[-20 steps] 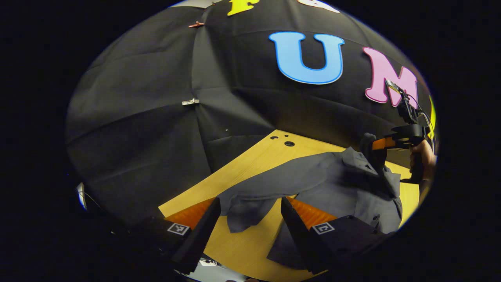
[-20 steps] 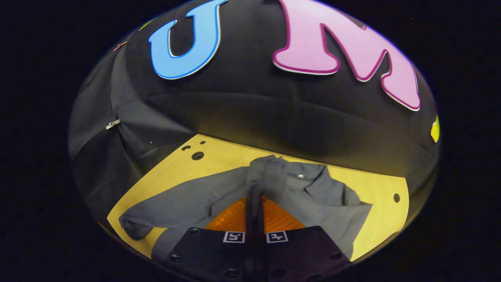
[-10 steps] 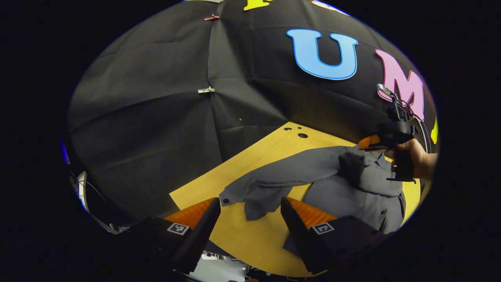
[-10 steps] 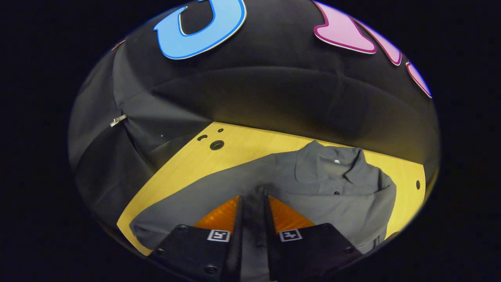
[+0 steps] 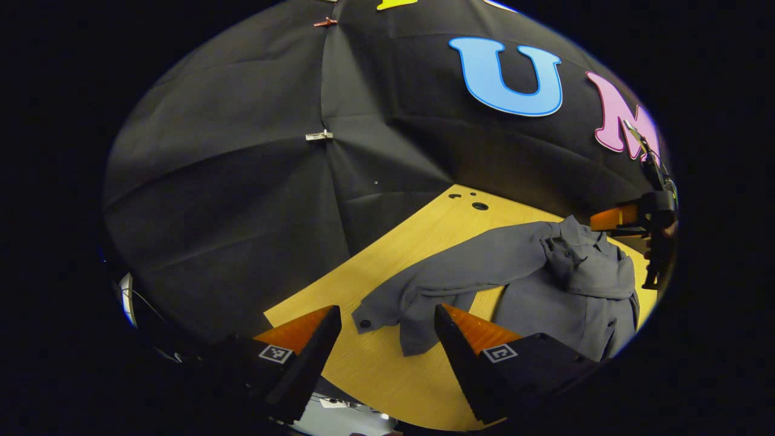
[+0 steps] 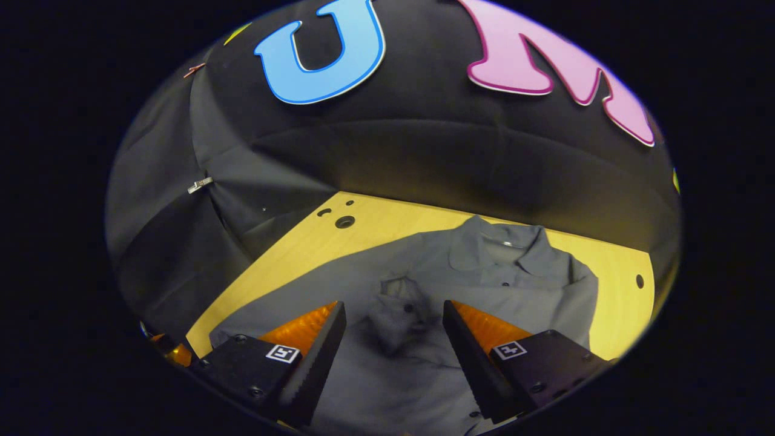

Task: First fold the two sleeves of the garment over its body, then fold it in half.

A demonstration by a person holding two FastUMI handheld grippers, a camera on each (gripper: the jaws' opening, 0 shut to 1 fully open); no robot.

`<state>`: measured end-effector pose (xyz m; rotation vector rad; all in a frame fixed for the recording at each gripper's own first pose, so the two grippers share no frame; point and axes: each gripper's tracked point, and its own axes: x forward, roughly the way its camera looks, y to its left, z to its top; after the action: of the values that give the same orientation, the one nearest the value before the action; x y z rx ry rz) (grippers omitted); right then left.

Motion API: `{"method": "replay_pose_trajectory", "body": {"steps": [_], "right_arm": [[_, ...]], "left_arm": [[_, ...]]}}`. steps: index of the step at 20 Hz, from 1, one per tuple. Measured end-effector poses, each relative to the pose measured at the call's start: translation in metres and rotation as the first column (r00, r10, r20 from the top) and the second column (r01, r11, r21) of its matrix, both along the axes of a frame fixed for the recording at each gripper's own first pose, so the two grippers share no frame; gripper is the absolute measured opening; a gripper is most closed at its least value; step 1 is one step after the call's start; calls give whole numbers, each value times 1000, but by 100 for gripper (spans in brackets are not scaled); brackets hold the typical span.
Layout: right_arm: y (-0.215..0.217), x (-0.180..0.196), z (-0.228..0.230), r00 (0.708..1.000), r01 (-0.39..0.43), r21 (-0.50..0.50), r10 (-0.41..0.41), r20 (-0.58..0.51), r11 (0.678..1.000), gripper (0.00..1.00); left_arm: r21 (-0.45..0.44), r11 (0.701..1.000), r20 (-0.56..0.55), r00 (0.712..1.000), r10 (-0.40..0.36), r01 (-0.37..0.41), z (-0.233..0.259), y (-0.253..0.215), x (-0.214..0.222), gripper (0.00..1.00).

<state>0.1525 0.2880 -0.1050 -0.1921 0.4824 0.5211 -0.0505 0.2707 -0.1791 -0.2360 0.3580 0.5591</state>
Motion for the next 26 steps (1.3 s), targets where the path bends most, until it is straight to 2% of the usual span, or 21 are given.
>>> {"method": "replay_pose_trajectory", "body": {"steps": [6,9,14,19,21,23,24,26], "right_arm": [[-87,-23,-5,993,120,-20,-120,-22,993,99],[-126,-39,-3,983,181,-13,-181,-26,983,99],[-179,-80,1,961,274,10,-274,-34,962,99],[-227,-114,-2,934,356,-5,-355,-32,935,99],[-242,-123,-5,923,383,-10,-383,-35,924,99],[-251,-133,-7,912,408,-6,-407,-43,913,99],[-253,-138,-9,907,418,-1,-417,-50,909,99],[-256,-147,-13,900,432,2,-431,-61,902,99]], "left_arm": [[2,999,-46,998,-54,54,-28,22,40,98],[-32,994,-72,992,-105,103,-45,23,62,98],[-85,988,-124,982,-140,130,-74,21,89,98],[-24,981,-220,956,-195,195,-95,17,98,97],[6,976,-212,955,-210,216,-94,17,101,95],[-35,975,-192,956,-223,220,-94,11,102,92],[-49,974,-182,957,-226,221,-95,9,102,84],[-38,962,-186,944,-271,269,-95,3,106,77]]}}
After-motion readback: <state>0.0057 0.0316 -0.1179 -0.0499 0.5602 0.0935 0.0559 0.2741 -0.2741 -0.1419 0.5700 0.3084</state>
